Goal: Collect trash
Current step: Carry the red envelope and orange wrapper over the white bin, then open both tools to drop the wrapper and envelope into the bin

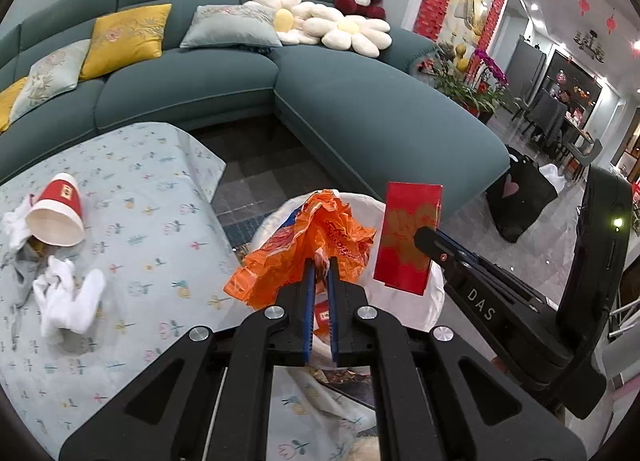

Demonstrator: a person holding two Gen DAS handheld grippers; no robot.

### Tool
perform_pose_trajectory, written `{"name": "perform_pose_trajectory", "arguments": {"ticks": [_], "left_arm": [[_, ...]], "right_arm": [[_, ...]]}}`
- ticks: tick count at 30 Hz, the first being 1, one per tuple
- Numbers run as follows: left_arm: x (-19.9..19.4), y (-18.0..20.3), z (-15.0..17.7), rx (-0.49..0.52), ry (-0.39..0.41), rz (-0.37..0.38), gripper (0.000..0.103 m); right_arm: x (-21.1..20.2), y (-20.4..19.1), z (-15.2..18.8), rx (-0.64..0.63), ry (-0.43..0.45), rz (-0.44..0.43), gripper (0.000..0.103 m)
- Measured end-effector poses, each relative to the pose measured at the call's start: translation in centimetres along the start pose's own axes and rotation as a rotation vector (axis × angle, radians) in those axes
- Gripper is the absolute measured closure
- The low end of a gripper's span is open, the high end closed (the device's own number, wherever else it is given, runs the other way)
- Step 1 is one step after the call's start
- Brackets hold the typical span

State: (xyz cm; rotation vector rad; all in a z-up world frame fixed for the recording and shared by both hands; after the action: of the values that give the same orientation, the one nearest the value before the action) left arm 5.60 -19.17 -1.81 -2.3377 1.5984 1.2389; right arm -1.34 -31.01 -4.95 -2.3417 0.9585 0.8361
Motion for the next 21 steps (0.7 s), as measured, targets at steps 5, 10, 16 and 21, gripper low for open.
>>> {"name": "perform_pose_trajectory", "arguments": {"ticks": [5,10,16,21], "left_arm": [[1.1,0.5,0.2,0.004,-0.016,0.010,0.097],[1.8,0.6,0.3,0.014,-0.029,0.018,0.082],[1.6,0.1,0.5,-0.008,-0.013,-0.001,0.067],[0.8,-0.9,0.5,-0.031,0.004,-0.023,0.064]], "right_arm": [[0.4,0.6,0.0,0.008,-0.005,0.005,0.098],[0.7,1.0,0.1,0.012,-0.003,0.021,0.090],[0.6,1.2,0.2,0.009,0.001,0.030,0.083],[0.3,1.0,0.3,0.007,0.012,0.036,0.076]]}}
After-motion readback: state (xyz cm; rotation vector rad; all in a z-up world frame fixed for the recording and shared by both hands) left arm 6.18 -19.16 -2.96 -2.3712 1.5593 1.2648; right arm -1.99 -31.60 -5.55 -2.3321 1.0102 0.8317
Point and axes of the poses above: each gripper's, at about its wrist camera, not at the fingertips, and x roughly the way its jaws point, y to its right, z to its underside, the point moved 4 cm from there along x, roughly the way its jaws point, and after that the axes turned 15 degrees about z, right-handed, at the moved point
